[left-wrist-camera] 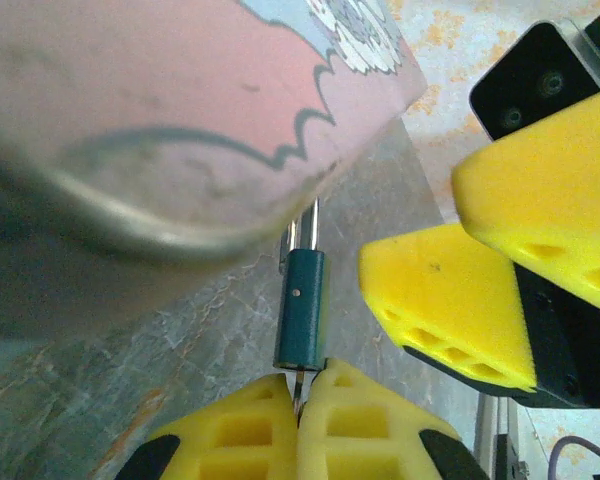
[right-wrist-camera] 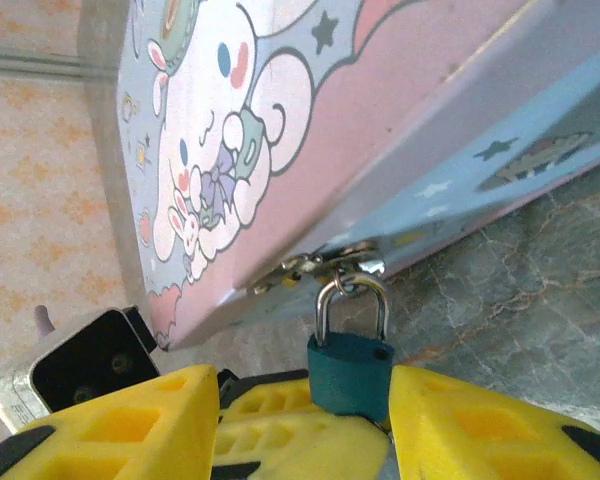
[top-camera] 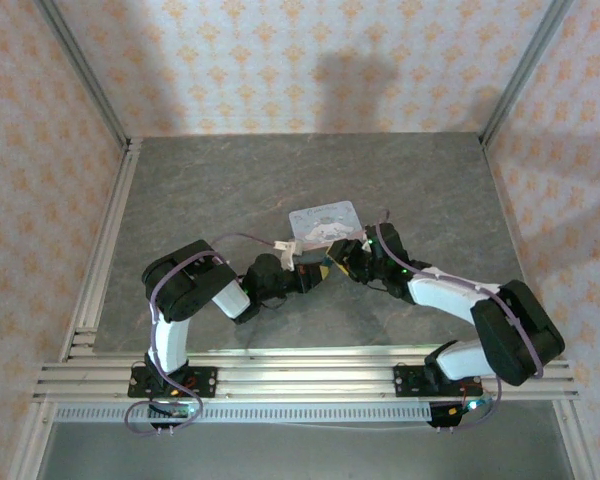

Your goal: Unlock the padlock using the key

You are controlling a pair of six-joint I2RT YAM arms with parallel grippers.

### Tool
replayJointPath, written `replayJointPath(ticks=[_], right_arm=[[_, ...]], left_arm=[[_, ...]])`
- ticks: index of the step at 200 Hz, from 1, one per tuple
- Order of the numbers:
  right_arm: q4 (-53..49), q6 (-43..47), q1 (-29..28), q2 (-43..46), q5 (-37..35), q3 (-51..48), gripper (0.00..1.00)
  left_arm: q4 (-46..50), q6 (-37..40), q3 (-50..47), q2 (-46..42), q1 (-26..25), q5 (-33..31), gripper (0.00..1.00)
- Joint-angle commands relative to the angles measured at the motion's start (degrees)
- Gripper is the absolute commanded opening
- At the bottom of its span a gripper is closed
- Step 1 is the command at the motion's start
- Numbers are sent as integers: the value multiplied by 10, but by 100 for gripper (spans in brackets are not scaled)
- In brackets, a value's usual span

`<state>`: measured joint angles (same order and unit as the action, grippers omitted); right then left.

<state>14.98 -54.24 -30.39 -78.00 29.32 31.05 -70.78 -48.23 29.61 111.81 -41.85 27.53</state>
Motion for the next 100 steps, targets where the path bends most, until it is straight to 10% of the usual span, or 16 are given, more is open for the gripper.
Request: replayJointPath(ticks=[1, 100], right_arm=[[10, -11, -3, -11, -17, 0, 48], [111, -26, -26, -69, -15, -16, 44]], left_arm=[[-28, -9, 15, -17, 3, 20, 0], [-30, -25, 26, -16, 3, 36, 0]])
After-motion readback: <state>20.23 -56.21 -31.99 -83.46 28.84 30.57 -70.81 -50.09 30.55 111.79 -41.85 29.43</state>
